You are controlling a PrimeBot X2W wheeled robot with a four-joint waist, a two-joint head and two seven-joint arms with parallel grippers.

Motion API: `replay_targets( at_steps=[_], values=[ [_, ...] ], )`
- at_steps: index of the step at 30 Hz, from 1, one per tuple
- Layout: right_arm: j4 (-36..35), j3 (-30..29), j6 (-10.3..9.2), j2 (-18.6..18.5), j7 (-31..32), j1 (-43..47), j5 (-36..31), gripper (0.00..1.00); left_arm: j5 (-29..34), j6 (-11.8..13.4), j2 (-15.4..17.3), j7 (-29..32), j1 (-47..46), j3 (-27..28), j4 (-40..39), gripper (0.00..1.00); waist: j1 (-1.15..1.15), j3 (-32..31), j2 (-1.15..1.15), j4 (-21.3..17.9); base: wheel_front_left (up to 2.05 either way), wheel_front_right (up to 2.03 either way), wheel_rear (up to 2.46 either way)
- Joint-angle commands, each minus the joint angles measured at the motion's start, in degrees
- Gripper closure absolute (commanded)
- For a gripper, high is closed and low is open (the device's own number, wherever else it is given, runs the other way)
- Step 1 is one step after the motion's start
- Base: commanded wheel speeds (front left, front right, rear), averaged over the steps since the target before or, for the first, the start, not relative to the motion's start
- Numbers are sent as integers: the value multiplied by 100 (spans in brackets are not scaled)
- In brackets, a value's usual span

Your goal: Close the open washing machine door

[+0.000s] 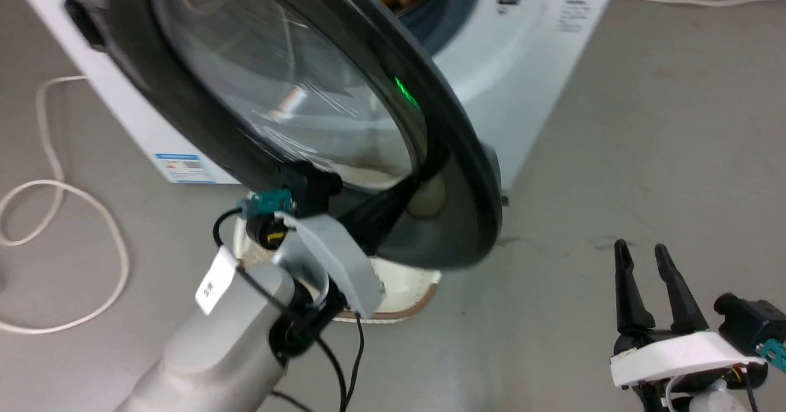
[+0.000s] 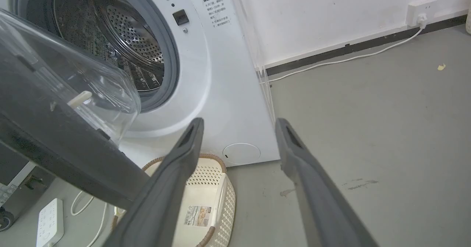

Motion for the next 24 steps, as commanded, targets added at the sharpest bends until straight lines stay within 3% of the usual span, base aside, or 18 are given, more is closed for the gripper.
replay_targets(
  at_steps=[1,7,13,20,24],
  values=[
    [-33,45,6,-1,-25,-145,71,0,102,3,-138,-96,-273,12,280,100,0,259,0,-382,0,0,0],
    [-52,129,6,-1,-25,-213,177,0,192,41,-423,-292,-812,115,1080,100,0,383,0,-661,0,0,0],
    [-30,185,6,-1,-25,-224,254,0,321,237,-732,-643,-1522,319,2050,100,0,424,0,-806,0,0,0],
    [24,114,6,-1,-26,-134,228,0,205,113,-866,-733,-1679,313,2446,100,0,201,0,-676,0,0,0],
    [69,82,6,-1,-26,79,98,0,26,22,-811,-1056,-1454,398,2314,100,0,-296,0,-411,0,0,0]
  ],
)
